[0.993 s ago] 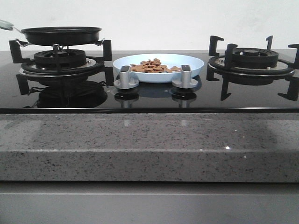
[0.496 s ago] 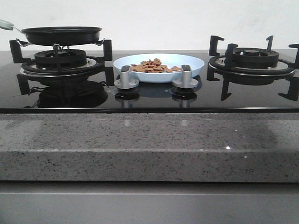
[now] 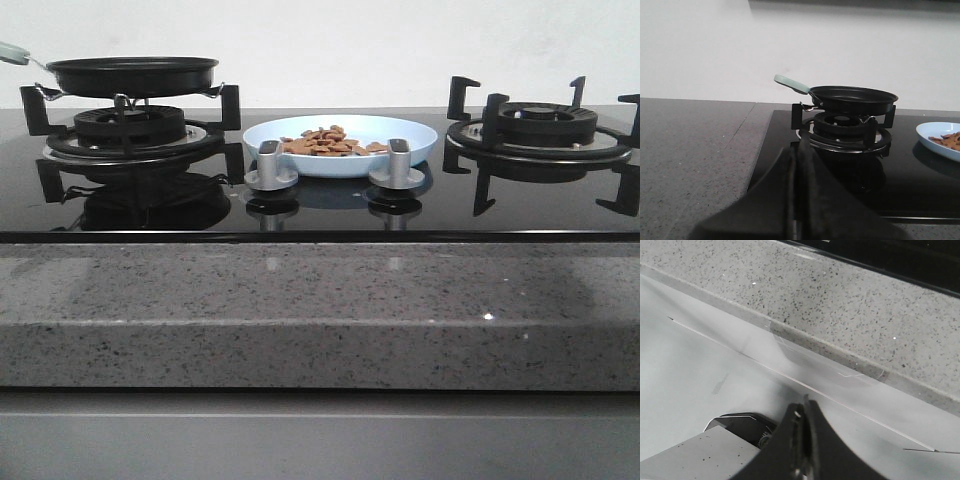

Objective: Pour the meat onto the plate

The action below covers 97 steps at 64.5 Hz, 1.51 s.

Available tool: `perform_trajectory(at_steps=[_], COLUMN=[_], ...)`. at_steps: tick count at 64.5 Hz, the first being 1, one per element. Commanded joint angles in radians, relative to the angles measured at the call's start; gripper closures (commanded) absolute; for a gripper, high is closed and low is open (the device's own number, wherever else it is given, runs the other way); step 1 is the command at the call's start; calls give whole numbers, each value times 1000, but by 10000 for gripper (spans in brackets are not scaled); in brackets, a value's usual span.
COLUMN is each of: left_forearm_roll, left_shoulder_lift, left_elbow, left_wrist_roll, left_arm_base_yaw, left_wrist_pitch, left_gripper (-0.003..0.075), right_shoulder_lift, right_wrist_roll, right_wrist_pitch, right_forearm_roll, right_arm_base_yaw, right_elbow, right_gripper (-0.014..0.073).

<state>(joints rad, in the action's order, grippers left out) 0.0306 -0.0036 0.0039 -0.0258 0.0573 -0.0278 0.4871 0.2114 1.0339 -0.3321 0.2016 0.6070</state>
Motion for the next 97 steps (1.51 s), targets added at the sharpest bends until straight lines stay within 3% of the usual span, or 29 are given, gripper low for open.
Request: perform_trajectory(at_steps=[1,11,33,45,61,97], left_forearm_roll=[5,5,5,5,5,5], left_shoulder_lift=[-18,-18,-16,-16,-16,-16], left_elbow=[5,5,5,5,5,5], left_wrist_roll=[-7,-7,-7,-7,-7,-7], left_arm_base_yaw=[8,8,8,8,8,8], left_wrist_pitch=[-73,-73,-73,-73,-73,-73], left_gripper=[741,741,741,741,741,741], right_shoulder_lift=[3,-33,-344,-455,-516,-515], right_wrist_roll=[5,24,24,24,24,23], right_wrist_pitch=[-46,-83,-714,-915,-1041,-1066], right_forearm_roll=[-23,47,90,89,75,74], right_arm_base_yaw=[-2,-6,-180,-202,-180,-171], right_elbow=[25,14,-315,-502,-630,-628], right_gripper=[663,663,663,663,663,663])
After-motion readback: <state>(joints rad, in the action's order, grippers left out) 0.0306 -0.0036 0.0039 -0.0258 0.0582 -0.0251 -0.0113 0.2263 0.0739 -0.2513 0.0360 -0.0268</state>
